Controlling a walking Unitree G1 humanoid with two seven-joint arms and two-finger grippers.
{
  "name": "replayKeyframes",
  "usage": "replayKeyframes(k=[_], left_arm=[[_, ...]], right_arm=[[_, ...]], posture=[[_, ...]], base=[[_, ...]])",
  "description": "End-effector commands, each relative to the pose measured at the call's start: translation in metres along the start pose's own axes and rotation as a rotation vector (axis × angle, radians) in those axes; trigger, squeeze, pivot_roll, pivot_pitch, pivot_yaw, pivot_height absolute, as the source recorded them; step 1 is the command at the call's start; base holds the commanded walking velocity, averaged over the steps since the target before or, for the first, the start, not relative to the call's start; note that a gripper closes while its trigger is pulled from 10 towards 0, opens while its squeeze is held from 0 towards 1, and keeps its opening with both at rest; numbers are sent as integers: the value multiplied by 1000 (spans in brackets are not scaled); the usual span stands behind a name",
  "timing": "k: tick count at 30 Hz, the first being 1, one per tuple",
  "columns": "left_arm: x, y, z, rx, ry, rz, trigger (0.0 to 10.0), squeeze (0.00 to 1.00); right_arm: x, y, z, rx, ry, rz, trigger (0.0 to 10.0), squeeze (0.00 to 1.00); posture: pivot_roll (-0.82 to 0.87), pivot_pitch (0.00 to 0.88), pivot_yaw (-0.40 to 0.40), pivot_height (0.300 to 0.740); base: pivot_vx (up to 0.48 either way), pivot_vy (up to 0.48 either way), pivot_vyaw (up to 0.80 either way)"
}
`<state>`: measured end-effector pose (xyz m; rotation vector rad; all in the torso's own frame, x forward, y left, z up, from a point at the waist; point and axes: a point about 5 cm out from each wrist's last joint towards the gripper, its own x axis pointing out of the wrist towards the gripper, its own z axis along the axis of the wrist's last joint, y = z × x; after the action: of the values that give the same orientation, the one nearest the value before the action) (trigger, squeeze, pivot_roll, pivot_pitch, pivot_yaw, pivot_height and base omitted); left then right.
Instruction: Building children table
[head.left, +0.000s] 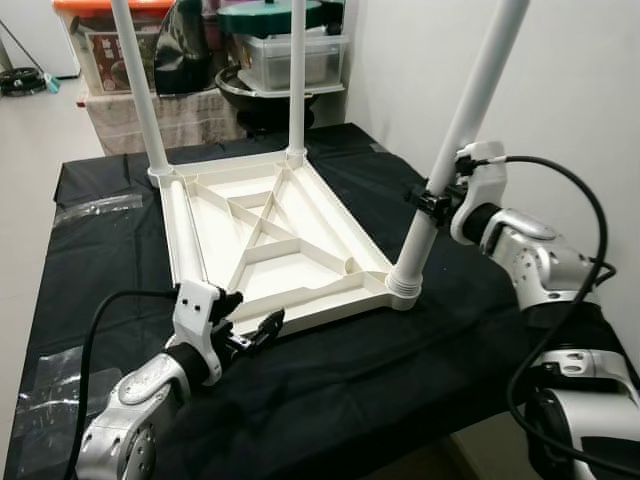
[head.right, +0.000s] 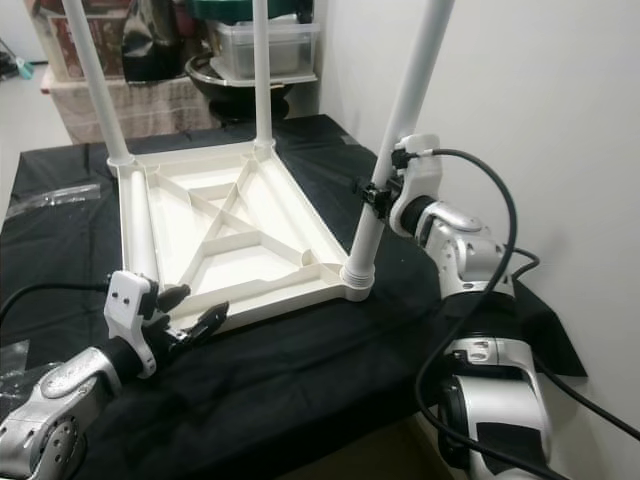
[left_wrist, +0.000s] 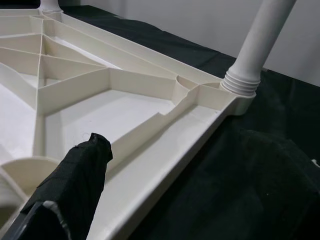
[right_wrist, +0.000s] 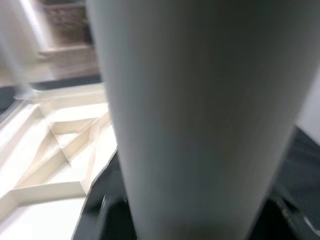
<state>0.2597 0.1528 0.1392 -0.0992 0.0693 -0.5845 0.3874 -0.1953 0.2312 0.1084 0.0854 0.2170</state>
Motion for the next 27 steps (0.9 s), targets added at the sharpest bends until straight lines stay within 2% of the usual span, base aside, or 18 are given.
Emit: replayKeyframes(k=[1, 3, 4, 5, 6, 8, 9, 10, 11, 12, 14, 15, 20, 21, 22, 23, 24, 27], left_arm=[[-2, 0, -5, 1, 21, 1, 10000, 0], [-2, 0, -5, 1, 21, 1, 10000, 0], [-2, 0, -5, 0, 21, 2, 10000, 0], [-1, -1, -4, -2, 21, -1, 10000, 0], [-1, -1, -4, -2, 21, -1, 10000, 0], [1, -2, -4, -5, 20, -10, 10000, 0], [1, -2, -4, -5, 20, -10, 10000, 0], [2, -3, -4, -6, 21, -19, 10000, 0], [2, -3, -4, -6, 21, -19, 10000, 0], [4, -3, -4, -3, 22, -25, 10000, 0], [4, -3, -3, -3, 22, -27, 10000, 0], [4, -2, -3, 0, 22, -28, 10000, 0], [3, 0, -3, 5, 22, -24, 10000, 0], [3, 1, -3, 5, 22, -22, 10000, 0], [3, 0, -3, 4, 22, -23, 10000, 0], [3, 0, -3, 4, 22, -23, 10000, 0], [3, -1, -4, 4, 23, -26, 10000, 0], [4, -1, -4, 5, 24, -29, 10000, 0]], right_arm=[[0, -11, -26, 57, 70, -261, 0, 0], [0, -11, -26, 57, 70, -261, 0, 0], [-3, -9, -33, 82, 69, -381, 0, 0], [-7, 13, -49, 121, 87, -503, 0, 0], [-7, 13, -49, 121, 87, -503, 0, 0], [-15, 51, -67, 170, 134, -582, 0, 0], [-15, 51, -67, 170, 134, -582, 0, 0], [-10, 79, -73, 168, 184, -491, 10000, 0], [-10, 79, -73, 168, 184, -491, 10000, 0], [-3, 91, -63, 141, 141, -339, 10000, 0], [-2, 93, -59, 133, 126, -305, 10000, 0], [-1, 82, -51, 132, 77, -316, 10000, 1000], [0, 57, -34, 141, 19, -320, 10000, 1000], [3, 46, -21, 136, -4, -235, 10000, 878], [1, 40, -5, 130, -29, -11, 10000, 0], [1, 40, -5, 130, -29, -11, 10000, 0], [-4, 29, 8, 59, -49, 172, 10000, 0], [-9, 19, 15, -7, -55, 276, 10000, 0]], posture=[[94, 0, -70, 740], [94, 0, -70, 740], [94, 0, -70, 740], [88, 0, -60, 740], [88, 0, -60, 740], [85, 0, -55, 740], [85, 0, -55, 740], [80, 0, -48, 740], [80, 0, -48, 740], [76, 0, -50, 740], [76, 0, -50, 740], [74, 0, -56, 740], [67, 0, -56, 740], [69, 0, -58, 740], [64, 0, -52, 740], [64, 0, -52, 740], [65, 0, -55, 740], [69, 0, -58, 740]], base=[[0, 0, 0], [0, 0, 0], [0, 0, 0], [0, 0, 0], [0, 0, 0], [0, 0, 0], [0, 0, 0], [0, 0, 0], [0, 0, 0], [0, 0, 0], [0, 0, 0], [0, 0, 0], [0, 0, 0], [0, 0, 0], [0, 0, 0], [0, 0, 0], [0, 0, 0], [0, 0, 0]])
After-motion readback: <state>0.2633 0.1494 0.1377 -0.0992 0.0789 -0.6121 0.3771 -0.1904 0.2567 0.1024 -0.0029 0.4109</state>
